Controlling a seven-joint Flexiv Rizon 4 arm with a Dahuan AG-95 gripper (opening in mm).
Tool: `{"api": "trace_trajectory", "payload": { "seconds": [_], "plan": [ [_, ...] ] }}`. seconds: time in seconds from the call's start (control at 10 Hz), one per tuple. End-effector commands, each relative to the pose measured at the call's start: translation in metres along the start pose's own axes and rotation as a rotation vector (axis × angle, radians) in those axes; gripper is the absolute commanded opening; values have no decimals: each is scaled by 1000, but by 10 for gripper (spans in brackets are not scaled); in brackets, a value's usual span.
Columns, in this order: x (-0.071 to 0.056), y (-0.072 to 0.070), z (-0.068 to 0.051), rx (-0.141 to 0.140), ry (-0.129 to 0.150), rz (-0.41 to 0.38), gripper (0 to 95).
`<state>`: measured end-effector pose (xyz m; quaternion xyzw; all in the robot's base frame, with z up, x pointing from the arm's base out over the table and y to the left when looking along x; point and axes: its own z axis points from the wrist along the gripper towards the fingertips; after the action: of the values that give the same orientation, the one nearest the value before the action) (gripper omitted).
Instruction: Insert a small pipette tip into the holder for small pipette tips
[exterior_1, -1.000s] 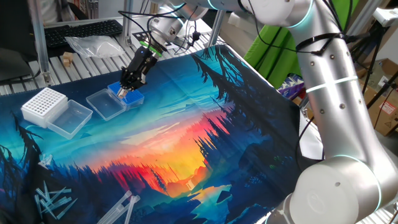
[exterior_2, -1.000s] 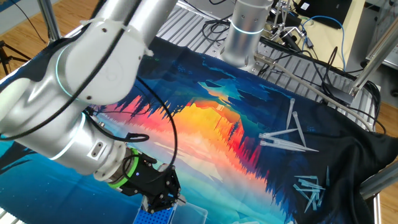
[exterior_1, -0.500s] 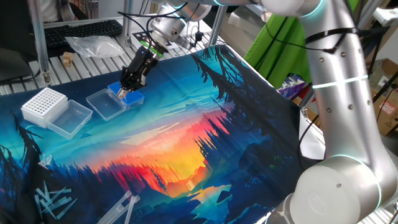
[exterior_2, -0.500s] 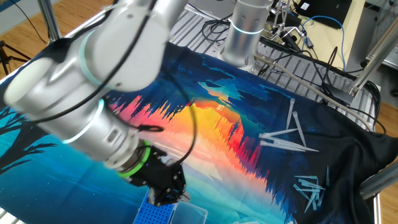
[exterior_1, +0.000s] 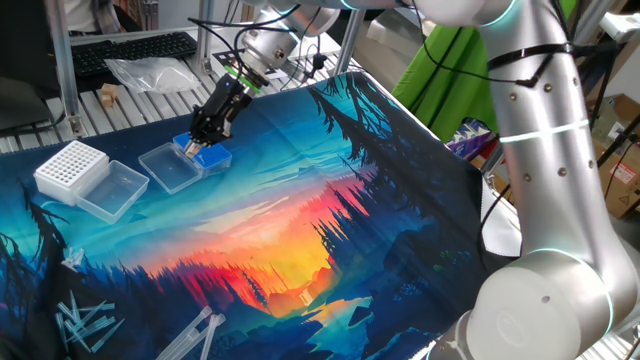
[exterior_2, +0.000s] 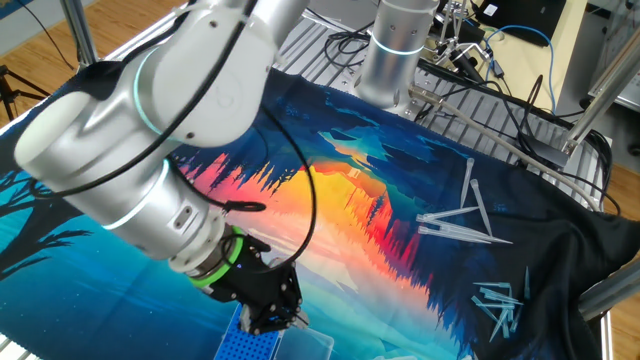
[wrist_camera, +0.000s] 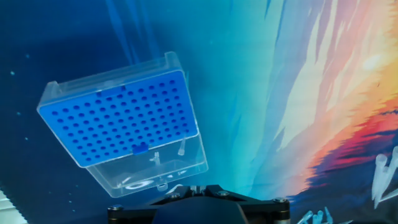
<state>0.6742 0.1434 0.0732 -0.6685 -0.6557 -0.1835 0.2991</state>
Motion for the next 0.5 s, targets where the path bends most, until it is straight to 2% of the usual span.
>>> {"api": "trace_trajectory", "payload": {
  "seconds": [0.1, 0.3, 0.5],
  "plan": [
    [1, -4, -2, -31, -12, 8, 0],
    [0, -2, -4, -56, -7, 36, 0],
    [-1, -1, -6, -96, 2, 77, 0]
  ]
}}
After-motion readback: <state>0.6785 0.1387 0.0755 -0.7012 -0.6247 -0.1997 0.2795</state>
